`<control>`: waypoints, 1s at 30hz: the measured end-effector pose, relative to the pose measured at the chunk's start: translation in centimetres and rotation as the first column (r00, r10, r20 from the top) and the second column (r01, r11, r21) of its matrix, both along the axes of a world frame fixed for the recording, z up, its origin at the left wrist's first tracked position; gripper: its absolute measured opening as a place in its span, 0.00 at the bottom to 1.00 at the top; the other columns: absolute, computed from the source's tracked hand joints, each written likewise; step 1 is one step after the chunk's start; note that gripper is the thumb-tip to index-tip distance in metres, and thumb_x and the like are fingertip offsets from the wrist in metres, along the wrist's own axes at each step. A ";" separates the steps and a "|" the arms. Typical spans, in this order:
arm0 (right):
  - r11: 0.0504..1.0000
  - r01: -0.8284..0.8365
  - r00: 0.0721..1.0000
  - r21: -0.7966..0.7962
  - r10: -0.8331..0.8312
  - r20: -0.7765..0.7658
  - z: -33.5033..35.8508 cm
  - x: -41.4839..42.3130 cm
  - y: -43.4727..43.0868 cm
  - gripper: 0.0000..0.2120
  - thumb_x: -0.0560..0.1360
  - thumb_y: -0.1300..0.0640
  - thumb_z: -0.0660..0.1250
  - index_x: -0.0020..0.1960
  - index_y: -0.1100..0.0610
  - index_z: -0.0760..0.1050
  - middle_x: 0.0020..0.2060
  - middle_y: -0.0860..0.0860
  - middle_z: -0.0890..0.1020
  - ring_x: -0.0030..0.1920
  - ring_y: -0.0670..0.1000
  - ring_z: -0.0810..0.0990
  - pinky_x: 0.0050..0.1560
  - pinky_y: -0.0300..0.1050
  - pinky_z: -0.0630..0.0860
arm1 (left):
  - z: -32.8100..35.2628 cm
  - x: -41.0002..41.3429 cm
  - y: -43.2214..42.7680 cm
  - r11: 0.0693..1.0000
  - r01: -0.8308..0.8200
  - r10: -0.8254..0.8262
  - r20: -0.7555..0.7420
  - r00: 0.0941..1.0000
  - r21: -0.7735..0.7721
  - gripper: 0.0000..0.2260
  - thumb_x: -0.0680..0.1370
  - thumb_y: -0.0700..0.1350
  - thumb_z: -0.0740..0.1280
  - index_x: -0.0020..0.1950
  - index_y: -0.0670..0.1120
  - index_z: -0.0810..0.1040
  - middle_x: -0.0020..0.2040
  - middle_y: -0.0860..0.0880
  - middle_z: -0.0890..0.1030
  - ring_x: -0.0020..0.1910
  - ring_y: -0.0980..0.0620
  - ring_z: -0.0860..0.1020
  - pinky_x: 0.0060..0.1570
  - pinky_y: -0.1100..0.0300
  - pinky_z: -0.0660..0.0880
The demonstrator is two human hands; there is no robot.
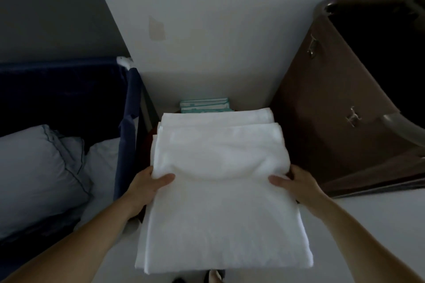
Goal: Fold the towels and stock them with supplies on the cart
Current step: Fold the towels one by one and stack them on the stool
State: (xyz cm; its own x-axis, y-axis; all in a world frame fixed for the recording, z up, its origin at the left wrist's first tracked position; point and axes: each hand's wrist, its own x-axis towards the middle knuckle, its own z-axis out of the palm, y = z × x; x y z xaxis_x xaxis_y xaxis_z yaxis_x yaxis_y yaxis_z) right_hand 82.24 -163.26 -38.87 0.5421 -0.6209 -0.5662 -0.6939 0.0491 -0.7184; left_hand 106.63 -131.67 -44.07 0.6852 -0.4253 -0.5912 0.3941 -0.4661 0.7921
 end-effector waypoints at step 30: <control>0.924 0.177 0.969 -0.340 -0.224 -0.103 -2.3 -10.1 9.7 0.15 0.72 0.40 0.71 0.48 0.51 0.78 0.49 0.53 0.80 0.50 0.57 0.78 0.56 0.58 0.77 | -0.7 -10.3 7.5 0.986 -0.028 0.009 0.115 0.993 0.165 0.26 0.74 0.53 0.74 0.64 0.39 0.75 0.54 0.45 0.82 0.48 0.47 0.82 0.45 0.52 0.79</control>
